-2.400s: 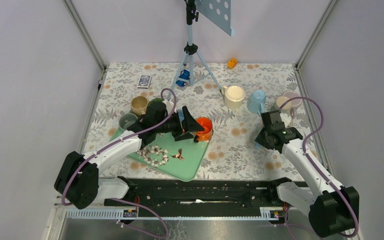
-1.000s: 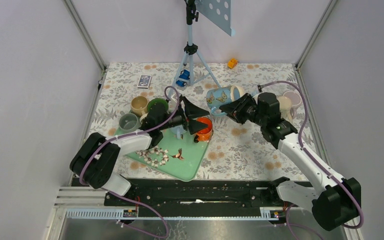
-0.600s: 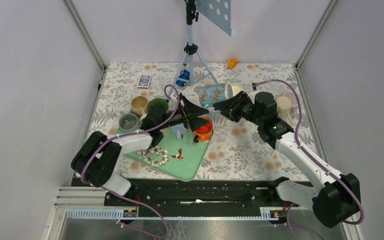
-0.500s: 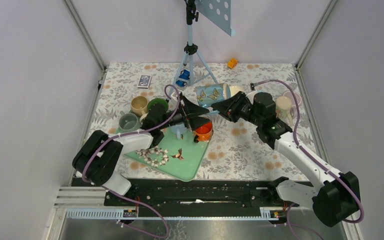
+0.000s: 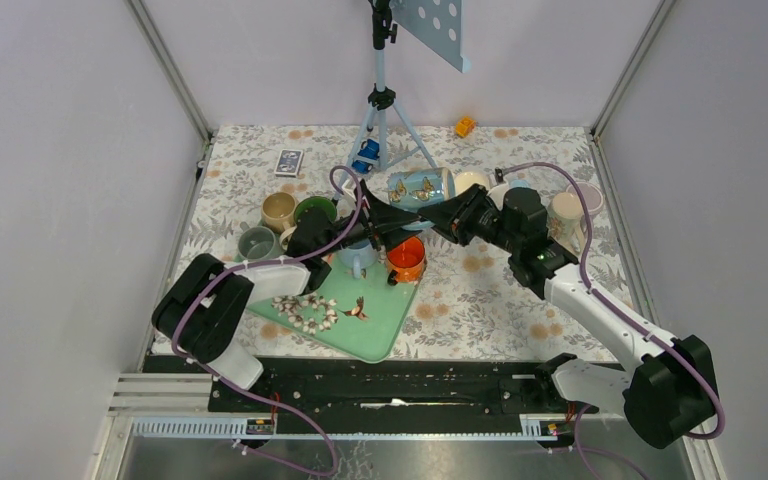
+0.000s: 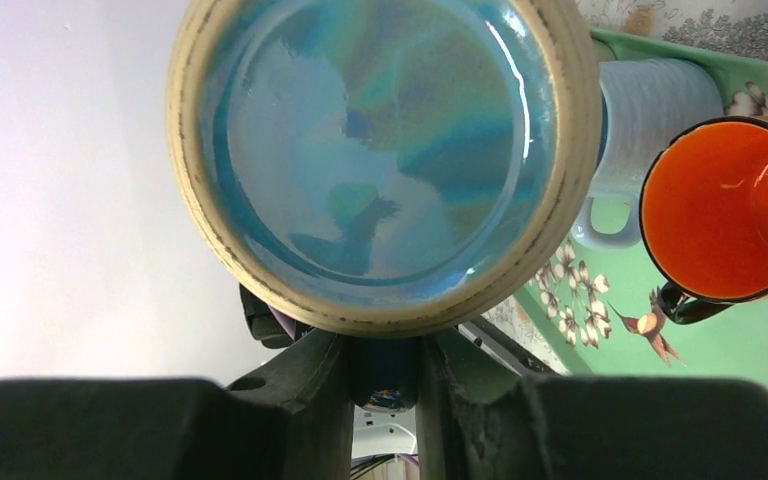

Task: Turn the mug right side up
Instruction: Turn over the cup at the corner of the board.

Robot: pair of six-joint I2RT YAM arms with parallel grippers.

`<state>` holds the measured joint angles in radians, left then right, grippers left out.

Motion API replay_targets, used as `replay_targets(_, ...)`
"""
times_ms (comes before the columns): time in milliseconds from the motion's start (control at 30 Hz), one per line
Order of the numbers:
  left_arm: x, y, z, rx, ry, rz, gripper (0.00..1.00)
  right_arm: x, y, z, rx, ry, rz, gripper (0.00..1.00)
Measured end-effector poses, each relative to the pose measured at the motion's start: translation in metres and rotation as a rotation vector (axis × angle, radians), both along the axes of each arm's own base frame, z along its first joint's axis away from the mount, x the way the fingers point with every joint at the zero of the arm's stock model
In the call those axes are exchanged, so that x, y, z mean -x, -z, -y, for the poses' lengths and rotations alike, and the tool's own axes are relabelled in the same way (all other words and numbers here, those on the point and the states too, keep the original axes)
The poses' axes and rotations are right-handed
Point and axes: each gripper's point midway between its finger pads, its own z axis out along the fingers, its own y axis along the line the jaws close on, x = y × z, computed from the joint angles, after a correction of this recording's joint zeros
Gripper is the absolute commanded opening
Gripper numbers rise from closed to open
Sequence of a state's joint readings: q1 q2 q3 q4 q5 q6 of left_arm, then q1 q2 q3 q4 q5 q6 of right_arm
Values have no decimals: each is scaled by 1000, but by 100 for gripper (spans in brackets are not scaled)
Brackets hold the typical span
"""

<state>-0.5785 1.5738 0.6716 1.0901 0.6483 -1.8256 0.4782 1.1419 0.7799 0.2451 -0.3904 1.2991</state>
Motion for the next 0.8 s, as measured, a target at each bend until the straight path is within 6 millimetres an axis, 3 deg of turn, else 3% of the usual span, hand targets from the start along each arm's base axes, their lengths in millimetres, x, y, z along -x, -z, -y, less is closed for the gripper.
replay_targets(267, 1, -8, -1, 35, 2, 7, 30, 0, -9, -2, -36, -10, 24, 0)
replay_targets(567, 0, -15, -3, 61, -6, 11, 2, 0, -15, -3, -59, -13, 39, 0)
replay_targets(633, 0, -15, -3, 61, -7, 11, 0, 0, -15, -3, -59, -13, 38, 0)
replay_targets(800, 0, -14, -2, 56, -8, 17, 0, 0, -13, -3, -53, -12, 36, 14)
